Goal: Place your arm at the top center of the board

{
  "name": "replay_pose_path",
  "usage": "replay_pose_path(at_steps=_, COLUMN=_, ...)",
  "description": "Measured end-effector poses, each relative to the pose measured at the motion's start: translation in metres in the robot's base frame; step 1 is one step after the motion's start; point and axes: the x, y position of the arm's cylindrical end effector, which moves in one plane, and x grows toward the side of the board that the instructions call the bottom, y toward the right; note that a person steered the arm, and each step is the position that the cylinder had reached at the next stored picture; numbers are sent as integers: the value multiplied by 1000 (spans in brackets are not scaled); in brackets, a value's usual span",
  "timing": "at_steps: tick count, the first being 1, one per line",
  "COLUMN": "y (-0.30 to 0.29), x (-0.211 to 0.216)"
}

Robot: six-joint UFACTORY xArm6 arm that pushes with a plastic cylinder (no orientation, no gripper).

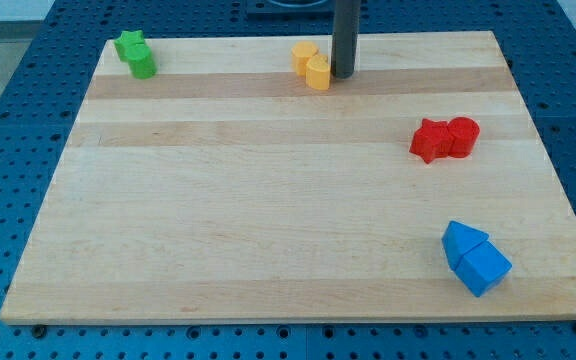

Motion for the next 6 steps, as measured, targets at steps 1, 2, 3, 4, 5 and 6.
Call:
replay_pose_path(at_steps=1, y=-26, x=0)
replay_pose_path(at_steps=2, y=-45, x=4)
replay_pose_path(at_steps=3, y=-42, x=8)
replay_pose_path(at_steps=4, y=8, x=-8)
replay_pose_path(at_steps=5, y=16, x=-64)
replay_pose_path(at_steps=6, y=6, x=-83)
